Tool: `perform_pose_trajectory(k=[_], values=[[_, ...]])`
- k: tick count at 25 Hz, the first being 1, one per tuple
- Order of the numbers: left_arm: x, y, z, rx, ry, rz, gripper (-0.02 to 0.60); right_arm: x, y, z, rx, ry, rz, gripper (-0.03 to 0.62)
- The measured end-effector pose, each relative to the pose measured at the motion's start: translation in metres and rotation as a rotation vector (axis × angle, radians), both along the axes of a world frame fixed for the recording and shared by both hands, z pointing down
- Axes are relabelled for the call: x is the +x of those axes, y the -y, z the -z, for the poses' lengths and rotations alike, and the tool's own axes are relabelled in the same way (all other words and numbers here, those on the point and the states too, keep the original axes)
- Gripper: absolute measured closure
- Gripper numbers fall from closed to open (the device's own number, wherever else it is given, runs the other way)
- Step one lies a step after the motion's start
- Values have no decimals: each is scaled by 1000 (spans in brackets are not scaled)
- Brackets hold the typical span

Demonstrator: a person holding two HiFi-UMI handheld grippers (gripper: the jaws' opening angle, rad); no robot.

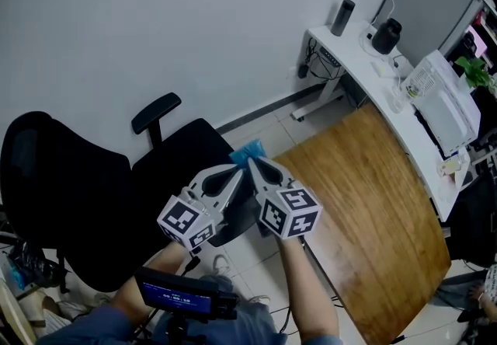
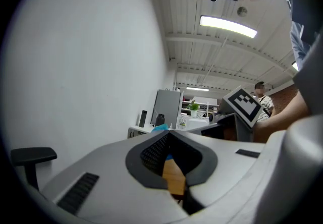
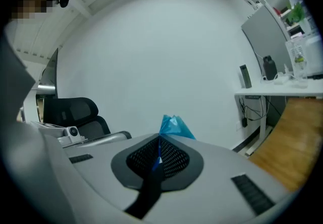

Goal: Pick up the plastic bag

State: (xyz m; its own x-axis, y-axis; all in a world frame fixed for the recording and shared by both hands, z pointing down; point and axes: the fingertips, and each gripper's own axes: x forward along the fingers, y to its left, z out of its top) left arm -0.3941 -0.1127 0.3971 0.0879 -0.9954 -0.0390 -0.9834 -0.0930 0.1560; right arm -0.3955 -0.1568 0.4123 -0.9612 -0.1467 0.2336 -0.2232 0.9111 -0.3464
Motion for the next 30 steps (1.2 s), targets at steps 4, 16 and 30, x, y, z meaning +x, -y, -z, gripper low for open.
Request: perform_pose_trajectory(k=[4,16,30], values=[[-2,13,32,49,16,-21,574,-2,16,41,69,24,-12,594],[15,37,88,142,48,-93,574,20,42,115,215,96,-30,594],[28,45,107,182,54,-134,574,21,56,150,344,78,20,594]])
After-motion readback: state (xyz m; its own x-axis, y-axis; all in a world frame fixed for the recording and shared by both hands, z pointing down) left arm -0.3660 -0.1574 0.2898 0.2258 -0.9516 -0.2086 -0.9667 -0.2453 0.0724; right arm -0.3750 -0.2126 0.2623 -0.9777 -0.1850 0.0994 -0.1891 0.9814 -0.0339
